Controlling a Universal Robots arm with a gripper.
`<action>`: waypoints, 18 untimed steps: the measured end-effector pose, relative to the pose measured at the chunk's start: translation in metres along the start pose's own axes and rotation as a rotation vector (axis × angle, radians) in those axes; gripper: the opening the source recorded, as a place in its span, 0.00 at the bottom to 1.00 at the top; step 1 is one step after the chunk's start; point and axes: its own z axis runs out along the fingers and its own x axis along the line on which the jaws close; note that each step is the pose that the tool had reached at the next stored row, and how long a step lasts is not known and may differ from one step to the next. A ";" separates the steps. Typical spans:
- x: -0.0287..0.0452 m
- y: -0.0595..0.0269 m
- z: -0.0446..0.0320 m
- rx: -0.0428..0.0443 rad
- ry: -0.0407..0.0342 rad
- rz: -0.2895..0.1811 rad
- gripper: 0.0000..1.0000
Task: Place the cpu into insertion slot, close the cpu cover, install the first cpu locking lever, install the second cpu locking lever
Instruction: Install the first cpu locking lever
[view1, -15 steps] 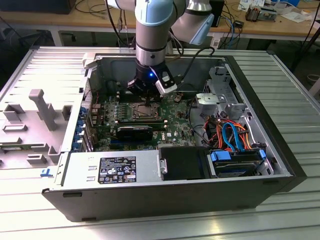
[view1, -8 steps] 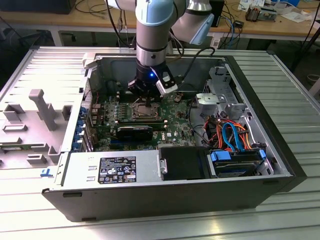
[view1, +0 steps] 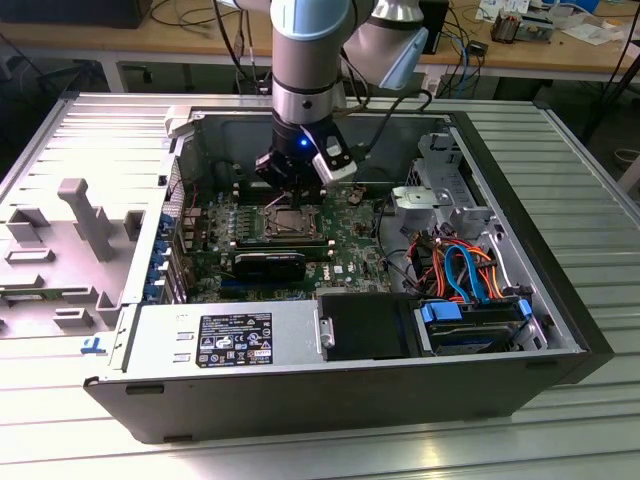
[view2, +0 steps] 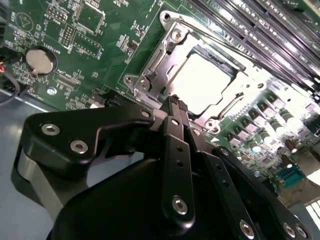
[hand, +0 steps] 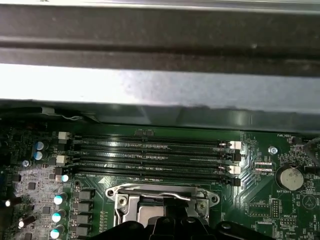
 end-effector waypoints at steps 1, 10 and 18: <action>0.0015 0.0001 -0.0002 -0.0001 -0.0003 0.000 0.11; 0.0316 0.0012 0.0001 0.0001 -0.0115 -0.001 0.11; 0.0409 0.0055 0.0009 -0.0066 -0.0108 -0.045 0.11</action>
